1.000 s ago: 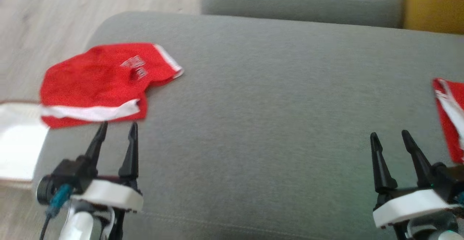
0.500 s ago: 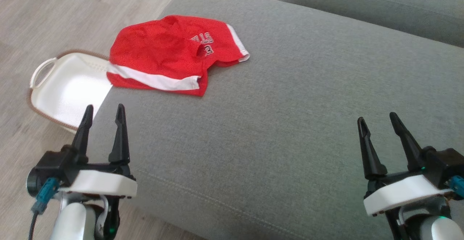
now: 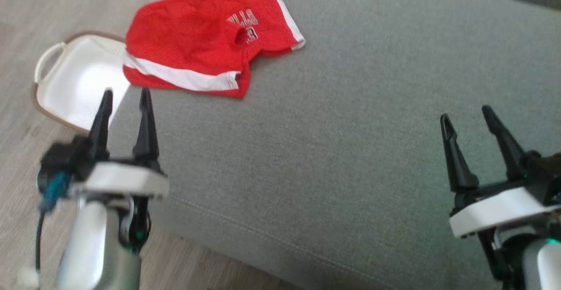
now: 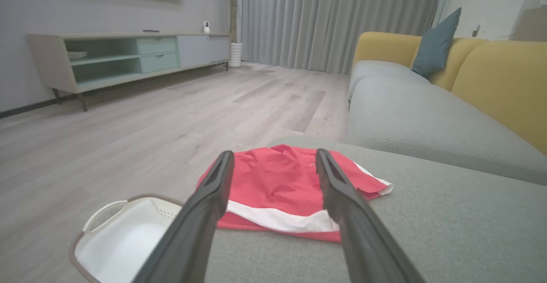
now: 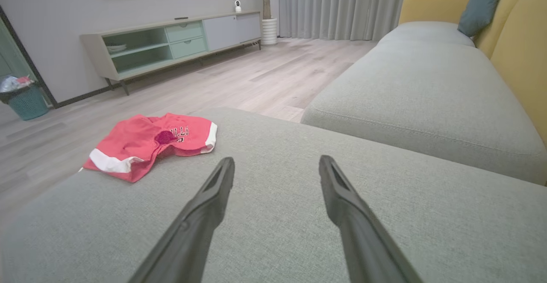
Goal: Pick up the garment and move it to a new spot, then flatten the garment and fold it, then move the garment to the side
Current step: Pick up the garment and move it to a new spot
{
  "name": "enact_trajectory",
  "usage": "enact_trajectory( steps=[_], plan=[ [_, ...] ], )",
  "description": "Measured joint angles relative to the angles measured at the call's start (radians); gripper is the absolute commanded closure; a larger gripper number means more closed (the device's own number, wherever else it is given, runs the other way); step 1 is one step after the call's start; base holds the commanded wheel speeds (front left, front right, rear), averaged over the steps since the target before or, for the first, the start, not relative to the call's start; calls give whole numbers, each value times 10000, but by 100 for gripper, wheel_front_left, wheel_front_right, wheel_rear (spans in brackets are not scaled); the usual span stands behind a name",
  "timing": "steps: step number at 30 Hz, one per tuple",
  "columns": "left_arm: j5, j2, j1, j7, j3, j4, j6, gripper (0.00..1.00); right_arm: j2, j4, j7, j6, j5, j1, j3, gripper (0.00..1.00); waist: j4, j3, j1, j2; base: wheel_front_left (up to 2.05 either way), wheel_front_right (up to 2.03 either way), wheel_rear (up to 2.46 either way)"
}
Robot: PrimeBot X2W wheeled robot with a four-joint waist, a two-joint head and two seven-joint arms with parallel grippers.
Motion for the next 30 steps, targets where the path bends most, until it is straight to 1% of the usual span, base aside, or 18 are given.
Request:
enact_trajectory(
  steps=[1,2,7,13,15,16,19,23,25,26,27,29,30],
  plan=[
    [-73,-29,-374,-4,-8,334,-67,0,-82,-82,88,0,-31,-95,10,0,-38,170,0,0,0,0,0],
    [-288,-63,-1215,-6,-42,1160,-174,0,-276,-284,257,0,-31,-297,-13,0,-124,538,1,0,0,0,0],
    [-752,-230,-3330,-4,-228,3774,-437,0,-614,-581,616,0,-119,-793,-107,0,-391,1503,2,0,0,0,0],
    [-1398,-265,-4900,4,-280,6974,-523,0,-815,-612,623,0,-109,-1195,-113,0,-864,2276,2,0,0,0,0],
    [-1615,-234,-5292,232,-407,7944,-525,0,-811,-608,621,0,-100,-1192,-102,0,-1033,2396,1,0,0,0,0],
    [-1615,-234,-5292,232,-407,7944,-525,0,-811,-608,621,0,-100,-1192,-102,0,-1033,2396,1,0,0,0,0],
    [-2021,-142,-5814,761,-796,8845,-523,0,-809,-598,610,0,-69,-1195,-81,0,-1227,2494,0,0,0,0,0],
    [-2537,261,-6548,1565,-1262,9459,-589,0,-800,-587,600,0,-15,-1205,-59,0,-1371,2540,-1,0,0,0,0],
    [-2755,353,-6724,1910,-1469,9647,-591,0,-798,-570,596,0,-15,-1217,-73,0,-1402,2526,-1,0,0,0,0],
    [-2836,412,-6753,2036,-1590,9691,-593,65,-788,-554,594,0,-15,-1218,-98,0,-1410,2507,-1,0,0,0,0],
    [-2878,474,-6763,2011,-1708,9685,-596,100,-769,-539,593,0,-15,-1218,-127,0,-1418,2482,-1,0,0,0,0],
    [-2874,616,-6736,1733,-1927,9772,-596,100,-709,-468,562,0,-13,-1218,-184,0,-1424,2395,0,0,0,0,0],
    [-2859,681,-6702,1427,-1981,9797,-596,100,-671,-441,508,0,-13,-1218,-209,0,-1420,2340,0,0,0,0,0]
  ],
)
